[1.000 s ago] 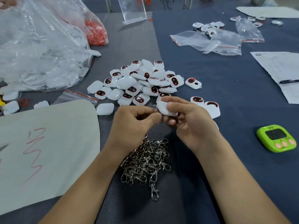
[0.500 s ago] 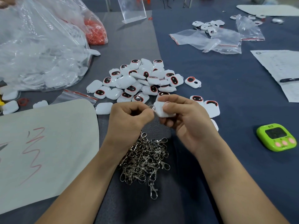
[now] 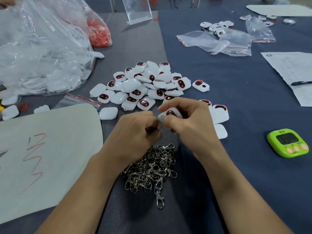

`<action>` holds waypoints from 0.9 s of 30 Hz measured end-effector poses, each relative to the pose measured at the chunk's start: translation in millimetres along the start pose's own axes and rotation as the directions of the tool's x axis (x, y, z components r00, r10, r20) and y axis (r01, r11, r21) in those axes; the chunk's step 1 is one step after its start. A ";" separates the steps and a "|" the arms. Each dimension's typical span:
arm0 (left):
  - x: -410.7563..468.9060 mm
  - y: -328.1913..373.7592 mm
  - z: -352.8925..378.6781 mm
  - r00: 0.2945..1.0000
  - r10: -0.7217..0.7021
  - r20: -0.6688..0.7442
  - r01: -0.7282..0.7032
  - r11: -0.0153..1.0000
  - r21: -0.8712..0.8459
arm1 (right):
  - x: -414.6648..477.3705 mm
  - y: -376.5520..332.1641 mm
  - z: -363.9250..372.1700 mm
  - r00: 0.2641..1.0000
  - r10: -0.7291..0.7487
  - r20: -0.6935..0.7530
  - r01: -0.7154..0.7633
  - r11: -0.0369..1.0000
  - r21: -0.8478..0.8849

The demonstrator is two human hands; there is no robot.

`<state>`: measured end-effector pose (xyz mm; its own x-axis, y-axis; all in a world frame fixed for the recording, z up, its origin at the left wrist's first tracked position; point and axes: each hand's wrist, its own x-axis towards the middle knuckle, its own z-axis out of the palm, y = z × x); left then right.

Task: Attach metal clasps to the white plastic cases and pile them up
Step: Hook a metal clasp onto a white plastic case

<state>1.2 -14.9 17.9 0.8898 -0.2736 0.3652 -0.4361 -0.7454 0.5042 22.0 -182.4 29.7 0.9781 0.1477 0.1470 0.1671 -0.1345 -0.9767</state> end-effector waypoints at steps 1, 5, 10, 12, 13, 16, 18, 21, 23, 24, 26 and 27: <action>-0.3 -0.3 -0.8 0.999 0.025 0.029 -0.026 0.999 0.029 | -1.5 0.3 1.3 0.999 -0.044 0.013 0.045 0.996 -0.075; -2.2 -0.9 1.0 0.988 -0.115 -0.100 0.113 0.993 -0.026 | 1.9 -1.6 2.3 0.990 0.141 0.026 -0.143 0.962 0.232; 1.5 6.2 12.5 0.914 -0.399 -0.071 0.292 0.769 -0.568 | 8.9 -1.8 0.6 0.906 0.401 0.138 -0.401 0.705 0.585; 3.7 10.2 15.2 0.892 -0.450 -0.048 0.301 0.668 -0.680 | 9.8 -1.9 0.5 0.898 0.416 0.144 -0.413 0.684 0.602; 4.4 10.9 15.7 0.885 -0.465 -0.030 0.303 0.624 -0.721 | 10.0 -2.0 0.1 0.894 0.423 0.146 -0.420 0.682 0.599; 6.3 10.6 15.7 0.897 -0.442 0.014 0.303 0.591 -0.748 | 10.0 -1.7 -1.9 0.883 0.443 0.156 -0.443 0.675 0.591; 7.0 10.5 15.6 0.911 -0.412 0.001 0.277 0.611 -0.742 | 9.4 -1.2 -2.6 0.884 0.442 0.150 -0.442 0.690 0.573; 6.0 7.4 13.6 0.914 -0.401 -0.054 0.257 0.679 -0.688 | 8.3 -1.2 -1.8 0.904 0.411 0.113 -0.407 0.754 0.516; 4.3 3.8 12.0 0.934 -0.349 -0.071 0.247 0.779 -0.577 | 7.4 -1.0 -1.7 0.916 0.399 0.047 -0.376 0.812 0.446; 3.5 2.7 11.5 0.943 -0.323 -0.077 0.239 0.822 -0.516 | 6.9 -1.1 -1.3 0.919 0.394 0.016 -0.364 0.833 0.417; 2.5 2.2 10.3 0.952 -0.287 -0.103 0.223 0.886 -0.406 | 6.0 -1.1 0.4 0.922 0.386 -0.021 -0.345 0.847 0.403; 2.2 2.2 9.5 0.956 -0.270 -0.120 0.214 0.913 -0.348 | 5.6 -1.1 1.3 0.923 0.383 -0.034 -0.337 0.848 0.408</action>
<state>3.5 -22.9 12.4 0.9517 0.0123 0.3068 -0.2546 -0.5270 0.8108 27.1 -180.1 31.5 0.9711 0.0518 -0.2332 -0.2388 0.2361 -0.9419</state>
